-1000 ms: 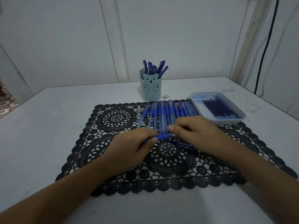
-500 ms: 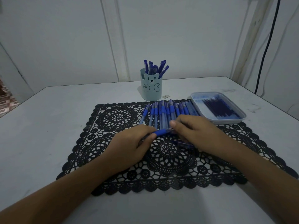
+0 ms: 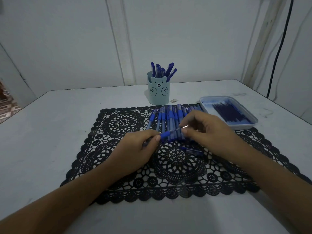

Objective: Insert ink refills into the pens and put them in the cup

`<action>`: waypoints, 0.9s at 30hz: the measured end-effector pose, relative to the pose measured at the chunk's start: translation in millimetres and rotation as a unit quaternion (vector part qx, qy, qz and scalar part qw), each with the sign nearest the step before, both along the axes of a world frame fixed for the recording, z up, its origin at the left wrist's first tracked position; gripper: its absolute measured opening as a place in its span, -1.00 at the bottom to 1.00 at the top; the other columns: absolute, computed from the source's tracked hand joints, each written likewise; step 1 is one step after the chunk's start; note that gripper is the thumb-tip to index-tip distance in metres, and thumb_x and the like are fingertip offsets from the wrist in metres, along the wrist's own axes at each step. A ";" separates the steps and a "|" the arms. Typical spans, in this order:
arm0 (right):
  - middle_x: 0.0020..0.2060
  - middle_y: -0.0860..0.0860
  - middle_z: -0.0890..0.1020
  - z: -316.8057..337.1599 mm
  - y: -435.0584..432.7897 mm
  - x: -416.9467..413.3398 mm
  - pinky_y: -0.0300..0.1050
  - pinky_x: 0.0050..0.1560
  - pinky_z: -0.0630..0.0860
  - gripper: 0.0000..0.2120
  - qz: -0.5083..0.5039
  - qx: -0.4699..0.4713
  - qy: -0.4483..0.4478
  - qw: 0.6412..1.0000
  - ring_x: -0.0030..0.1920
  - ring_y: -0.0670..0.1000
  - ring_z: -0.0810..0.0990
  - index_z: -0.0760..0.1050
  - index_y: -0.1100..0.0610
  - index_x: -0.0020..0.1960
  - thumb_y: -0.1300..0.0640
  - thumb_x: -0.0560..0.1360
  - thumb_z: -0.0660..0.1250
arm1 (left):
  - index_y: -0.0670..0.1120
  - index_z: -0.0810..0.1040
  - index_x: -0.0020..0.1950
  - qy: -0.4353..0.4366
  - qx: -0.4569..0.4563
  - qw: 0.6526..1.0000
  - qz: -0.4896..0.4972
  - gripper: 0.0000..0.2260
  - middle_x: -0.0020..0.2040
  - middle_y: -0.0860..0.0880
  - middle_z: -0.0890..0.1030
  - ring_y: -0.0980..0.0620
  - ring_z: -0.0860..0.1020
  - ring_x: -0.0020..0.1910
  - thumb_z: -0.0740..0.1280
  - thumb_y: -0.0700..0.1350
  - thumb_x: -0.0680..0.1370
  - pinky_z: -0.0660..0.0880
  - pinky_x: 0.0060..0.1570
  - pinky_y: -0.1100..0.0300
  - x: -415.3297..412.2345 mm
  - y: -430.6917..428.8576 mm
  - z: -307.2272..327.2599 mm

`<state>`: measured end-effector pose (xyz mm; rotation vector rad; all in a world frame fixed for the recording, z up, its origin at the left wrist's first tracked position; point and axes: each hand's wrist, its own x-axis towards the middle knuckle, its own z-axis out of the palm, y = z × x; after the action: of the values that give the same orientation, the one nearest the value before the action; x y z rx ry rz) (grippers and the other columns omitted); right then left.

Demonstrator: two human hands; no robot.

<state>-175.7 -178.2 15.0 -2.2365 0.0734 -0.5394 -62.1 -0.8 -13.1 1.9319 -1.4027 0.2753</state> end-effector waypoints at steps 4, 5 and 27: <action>-0.25 -0.09 0.55 1.4 -8.2 1.6 -0.40 -0.22 0.44 -0.87 -0.044 0.012 -0.006 0.999 -0.26 -0.15 0.51 0.45 -0.05 -0.13 0.17 0.46 0.35 | -0.08 0.59 -0.07 0.039 -0.012 0.998 0.046 -0.86 -0.45 0.10 0.47 0.22 0.42 -0.46 0.24 -0.14 0.55 0.29 -0.45 0.48 2.9 -1.3 -1.1; -0.25 -0.12 0.55 0.9 -9.1 1.5 -0.43 -0.23 0.43 -0.87 -0.057 -0.024 0.009 0.998 -0.24 -0.16 0.52 0.44 -0.05 -0.15 0.15 0.46 0.35 | -0.07 0.58 -0.09 0.045 -0.010 0.997 0.055 -0.88 -0.45 0.11 0.46 0.21 0.42 -0.46 0.25 -0.18 0.56 0.29 -0.45 0.46 3.0 -1.4 -1.1; -0.24 -0.11 0.61 7.7 7.3 -2.9 -0.27 -0.23 0.46 -0.87 -0.006 -0.041 0.066 0.997 -0.29 -0.11 0.52 0.54 -0.09 -0.02 0.03 0.52 0.21 | -0.08 0.58 0.01 -0.041 0.005 0.999 0.004 -0.72 -0.31 0.26 0.42 0.24 0.42 -0.39 0.13 0.01 0.54 0.33 -0.37 0.46 -0.2 -0.9 -1.0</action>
<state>-178.6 -171.0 22.7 -2.3514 0.1362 -0.4066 -62.3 -1.7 -14.1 1.9536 -1.4524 0.3549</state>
